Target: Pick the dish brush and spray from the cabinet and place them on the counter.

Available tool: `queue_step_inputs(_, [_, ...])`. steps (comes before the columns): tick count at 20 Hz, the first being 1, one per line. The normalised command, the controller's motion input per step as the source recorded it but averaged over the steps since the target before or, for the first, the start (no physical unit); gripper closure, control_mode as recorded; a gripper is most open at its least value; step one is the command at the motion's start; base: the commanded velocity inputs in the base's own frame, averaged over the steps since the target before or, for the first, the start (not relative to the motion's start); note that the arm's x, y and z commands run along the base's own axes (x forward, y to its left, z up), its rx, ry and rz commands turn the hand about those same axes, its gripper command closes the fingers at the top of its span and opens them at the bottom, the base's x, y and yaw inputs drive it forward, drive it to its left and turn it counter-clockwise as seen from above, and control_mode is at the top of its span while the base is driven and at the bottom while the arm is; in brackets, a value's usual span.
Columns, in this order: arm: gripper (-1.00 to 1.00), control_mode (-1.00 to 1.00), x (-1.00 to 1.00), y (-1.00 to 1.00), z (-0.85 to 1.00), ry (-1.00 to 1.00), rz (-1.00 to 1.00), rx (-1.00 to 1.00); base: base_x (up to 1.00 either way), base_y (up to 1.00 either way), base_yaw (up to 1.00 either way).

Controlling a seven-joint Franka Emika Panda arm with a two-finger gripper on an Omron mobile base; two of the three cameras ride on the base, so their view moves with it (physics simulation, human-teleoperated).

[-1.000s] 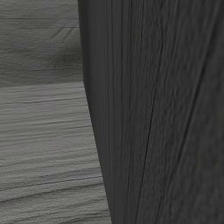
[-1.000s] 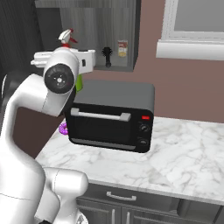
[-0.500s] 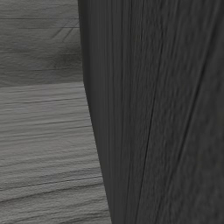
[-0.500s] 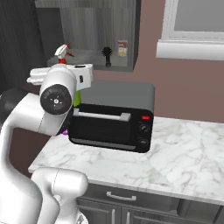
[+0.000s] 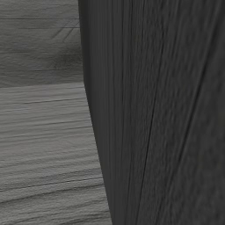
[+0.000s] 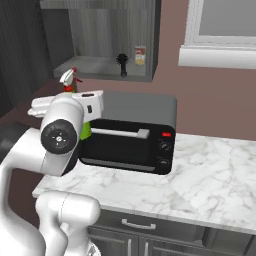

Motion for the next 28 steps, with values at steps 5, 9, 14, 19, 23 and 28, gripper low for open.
queue_step_inputs(5, [1.00,-1.00,-0.13,-0.09,-0.27,0.01,0.00,-0.02,0.00,0.00,0.00])
queue_step_inputs(9, [1.00,-1.00,-0.15,-0.21,-0.23,0.02,0.00,-0.05,0.00,0.00,0.00])
queue_step_inputs(14, [1.00,-1.00,-0.07,-0.23,-0.22,0.00,0.00,-0.05,0.00,0.00,0.00])
queue_step_inputs(19, [1.00,-1.00,0.00,-0.20,-0.24,0.00,-0.02,-0.04,0.00,0.00,0.00])
queue_step_inputs(23, [1.00,-1.00,-0.01,-0.22,-0.28,0.00,-0.05,-0.01,0.00,0.00,0.00])
queue_step_inputs(28, [1.00,-1.00,-0.09,-0.23,-0.25,0.00,-0.05,0.00,0.00,0.00,0.00])
